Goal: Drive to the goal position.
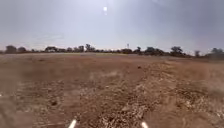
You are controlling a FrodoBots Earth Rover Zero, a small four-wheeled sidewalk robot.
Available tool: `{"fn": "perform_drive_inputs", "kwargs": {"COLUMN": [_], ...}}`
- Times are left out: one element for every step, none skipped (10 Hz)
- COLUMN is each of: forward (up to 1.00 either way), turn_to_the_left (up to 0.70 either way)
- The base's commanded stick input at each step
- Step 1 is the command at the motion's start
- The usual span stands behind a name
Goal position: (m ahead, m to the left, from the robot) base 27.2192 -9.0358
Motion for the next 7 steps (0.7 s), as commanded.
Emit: {"fn": "perform_drive_inputs", "kwargs": {"forward": [0.70,0.70,0.70,0.70,0.70,0.70,0.70], "turn_to_the_left": [0.00,0.00,0.00,0.00,0.00,0.00,0.00]}}
